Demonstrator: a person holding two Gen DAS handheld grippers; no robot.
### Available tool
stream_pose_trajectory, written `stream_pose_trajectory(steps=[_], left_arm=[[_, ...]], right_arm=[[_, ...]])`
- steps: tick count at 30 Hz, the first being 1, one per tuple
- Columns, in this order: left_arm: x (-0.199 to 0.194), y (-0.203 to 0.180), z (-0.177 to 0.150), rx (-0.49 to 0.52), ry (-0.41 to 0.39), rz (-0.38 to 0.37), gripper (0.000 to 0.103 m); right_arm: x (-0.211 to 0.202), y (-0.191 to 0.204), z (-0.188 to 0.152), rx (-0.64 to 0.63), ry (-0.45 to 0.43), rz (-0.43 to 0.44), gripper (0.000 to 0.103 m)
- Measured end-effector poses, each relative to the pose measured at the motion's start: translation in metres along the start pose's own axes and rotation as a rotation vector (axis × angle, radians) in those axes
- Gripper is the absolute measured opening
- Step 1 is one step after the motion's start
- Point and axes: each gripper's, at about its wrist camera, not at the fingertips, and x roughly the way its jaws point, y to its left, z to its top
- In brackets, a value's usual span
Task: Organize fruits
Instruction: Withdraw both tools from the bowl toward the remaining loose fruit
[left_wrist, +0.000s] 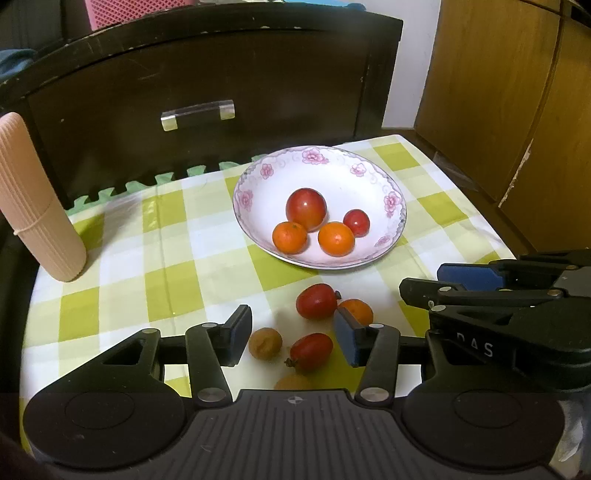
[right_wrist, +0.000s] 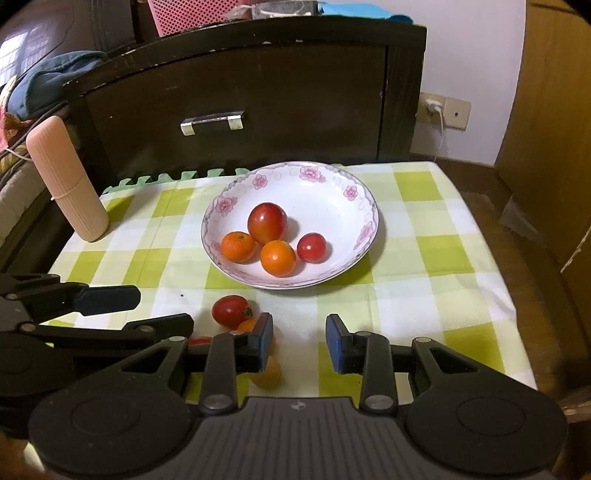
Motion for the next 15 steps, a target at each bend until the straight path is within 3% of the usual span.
stream_pose_trajectory(steps=[15], left_arm=[[-0.003, -0.002, -0.013, 0.035, 0.02, 0.018, 0.055]], right_arm=[[-0.004, 0.01, -0.013, -0.042, 0.003, -0.017, 0.031]])
